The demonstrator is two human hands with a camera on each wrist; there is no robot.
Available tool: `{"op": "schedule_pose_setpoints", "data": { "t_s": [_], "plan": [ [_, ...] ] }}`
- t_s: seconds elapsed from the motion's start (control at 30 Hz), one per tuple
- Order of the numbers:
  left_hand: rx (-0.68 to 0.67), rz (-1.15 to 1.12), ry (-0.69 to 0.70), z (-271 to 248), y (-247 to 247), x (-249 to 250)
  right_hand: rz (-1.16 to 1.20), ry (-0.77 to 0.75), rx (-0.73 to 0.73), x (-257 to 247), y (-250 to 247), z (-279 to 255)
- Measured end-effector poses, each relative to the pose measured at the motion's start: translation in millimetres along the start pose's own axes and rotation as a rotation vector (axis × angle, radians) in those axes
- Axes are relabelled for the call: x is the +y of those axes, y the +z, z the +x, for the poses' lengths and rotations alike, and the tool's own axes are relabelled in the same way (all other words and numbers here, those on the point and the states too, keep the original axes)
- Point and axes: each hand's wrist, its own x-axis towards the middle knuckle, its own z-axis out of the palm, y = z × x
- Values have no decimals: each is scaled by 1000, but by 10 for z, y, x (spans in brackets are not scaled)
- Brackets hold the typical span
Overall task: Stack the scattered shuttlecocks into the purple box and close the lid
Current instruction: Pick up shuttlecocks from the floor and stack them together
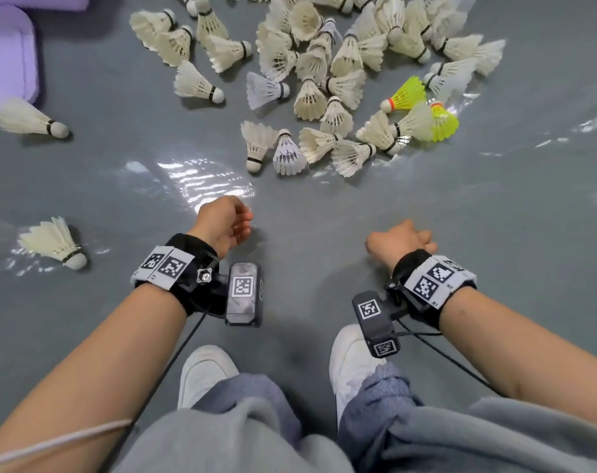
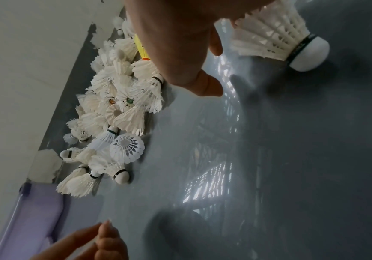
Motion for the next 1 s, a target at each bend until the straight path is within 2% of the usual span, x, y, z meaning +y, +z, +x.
{"op": "schedule_pose_setpoints", "data": {
  "t_s": [0.1,0.2,0.3,0.47,0.67,0.83,1.0],
  "plan": [
    [-9,34,-3,14,25,-90,-56,-9,-15,33,59,0],
    [-36,43,-12,14,28,-141,-77,-81,-10,95,90,24],
    [-38,42,-1,16,-35,-101,55,-198,2,21,56,4],
    [-2,-46,13,-14,-322,29,282,-340,-45,-534,78,-266],
    [190,-164,110,59,-934,188,415,-487,-218,-1330,302,-672],
    [485,-261,245,243,-1600,340,397,-607,-229,-1908,458,-944],
    [547,-304,203,344,-2023,479,358,-614,-275,-2260,680,-1215]
  ]
}}
